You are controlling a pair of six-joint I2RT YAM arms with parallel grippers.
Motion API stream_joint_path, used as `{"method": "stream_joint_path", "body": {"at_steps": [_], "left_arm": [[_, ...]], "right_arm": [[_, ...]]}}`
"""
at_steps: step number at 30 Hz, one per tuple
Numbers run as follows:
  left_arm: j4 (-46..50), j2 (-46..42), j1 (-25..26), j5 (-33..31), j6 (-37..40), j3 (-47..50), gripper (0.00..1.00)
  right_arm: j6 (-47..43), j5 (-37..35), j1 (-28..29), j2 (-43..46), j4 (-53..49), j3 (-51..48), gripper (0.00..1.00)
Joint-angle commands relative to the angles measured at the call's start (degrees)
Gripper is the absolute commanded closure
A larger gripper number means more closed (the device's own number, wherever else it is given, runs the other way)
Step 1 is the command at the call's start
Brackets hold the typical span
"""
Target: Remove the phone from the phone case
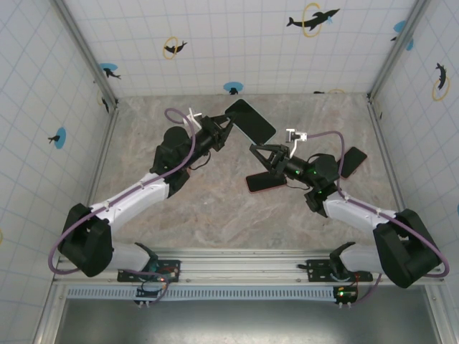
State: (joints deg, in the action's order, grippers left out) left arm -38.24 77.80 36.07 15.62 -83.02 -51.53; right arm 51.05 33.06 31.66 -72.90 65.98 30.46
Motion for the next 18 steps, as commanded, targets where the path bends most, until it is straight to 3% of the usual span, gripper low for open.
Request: {"method": "stream_joint_path", "body": {"at_steps": [1,10,18], "left_arm": [[-5.5,-0.6,1.8,6.6,-3.0,-2.8,1.00],[-6.2,0.4,1.8,8.4,-3.8,-3.9,1.00],[-4.3,0.5,1.8,9.2,-1.6,-5.3,1.00]], "right_arm": [[-3.3,-4.3,-2.0,-0.9,-5.1,0.3,0.90],[-7.6,-3.1,-3.3,-1.4,-9.6,1.6,0.92],[-4.7,-1.2,-5.1,-2.2,-6.3,1.8,0.91]]}}
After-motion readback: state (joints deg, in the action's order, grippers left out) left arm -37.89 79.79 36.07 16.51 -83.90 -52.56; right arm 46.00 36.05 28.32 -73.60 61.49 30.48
